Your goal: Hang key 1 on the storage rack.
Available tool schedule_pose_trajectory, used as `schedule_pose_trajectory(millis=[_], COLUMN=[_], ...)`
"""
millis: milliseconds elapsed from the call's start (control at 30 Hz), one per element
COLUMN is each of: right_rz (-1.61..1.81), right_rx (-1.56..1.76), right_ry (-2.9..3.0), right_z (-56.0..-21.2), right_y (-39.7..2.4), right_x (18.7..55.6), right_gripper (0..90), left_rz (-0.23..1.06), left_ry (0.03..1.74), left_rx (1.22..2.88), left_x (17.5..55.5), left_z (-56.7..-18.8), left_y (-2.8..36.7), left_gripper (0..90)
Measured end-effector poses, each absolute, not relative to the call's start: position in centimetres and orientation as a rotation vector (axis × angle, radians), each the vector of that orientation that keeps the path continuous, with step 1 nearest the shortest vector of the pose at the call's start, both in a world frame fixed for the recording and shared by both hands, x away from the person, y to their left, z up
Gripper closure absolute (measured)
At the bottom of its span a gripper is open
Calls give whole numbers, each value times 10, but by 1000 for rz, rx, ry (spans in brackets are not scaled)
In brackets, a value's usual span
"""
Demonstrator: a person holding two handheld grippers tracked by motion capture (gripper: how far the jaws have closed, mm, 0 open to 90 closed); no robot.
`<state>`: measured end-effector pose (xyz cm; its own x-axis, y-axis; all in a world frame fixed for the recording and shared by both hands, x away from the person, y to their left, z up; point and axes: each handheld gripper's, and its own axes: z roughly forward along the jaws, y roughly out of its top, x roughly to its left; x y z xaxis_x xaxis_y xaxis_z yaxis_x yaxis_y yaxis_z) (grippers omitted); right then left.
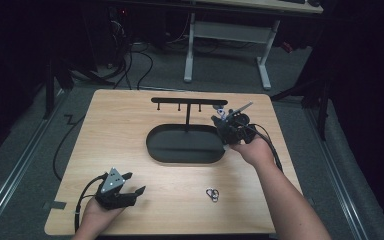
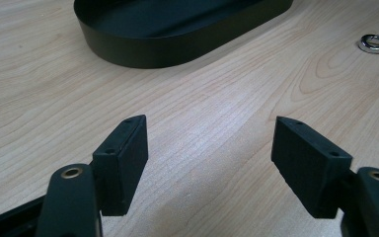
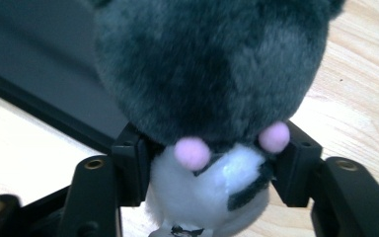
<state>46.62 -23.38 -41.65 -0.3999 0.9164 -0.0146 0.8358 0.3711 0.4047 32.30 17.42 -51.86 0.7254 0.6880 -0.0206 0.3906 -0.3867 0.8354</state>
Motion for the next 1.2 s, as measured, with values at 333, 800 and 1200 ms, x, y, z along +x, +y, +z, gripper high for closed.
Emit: schedule_pose_trajectory(millis=[333, 800, 1200], right_rz=[561, 757, 965], right_rx=[1555, 1445, 1419], right_ry=[2354, 2303, 2219], right_z=[-413, -441, -503], right_y=[-249, -265, -253], right_x=[453, 369, 300], right_gripper=[348, 418, 423], left_rz=[410, 401, 399], left_ry=[819, 808, 806], left_rx=[2022, 2031, 2050], left_x=[324, 323, 323], left_z=[-519, -519, -522], left_y=[174, 169, 165], left_gripper=[309, 308, 308])
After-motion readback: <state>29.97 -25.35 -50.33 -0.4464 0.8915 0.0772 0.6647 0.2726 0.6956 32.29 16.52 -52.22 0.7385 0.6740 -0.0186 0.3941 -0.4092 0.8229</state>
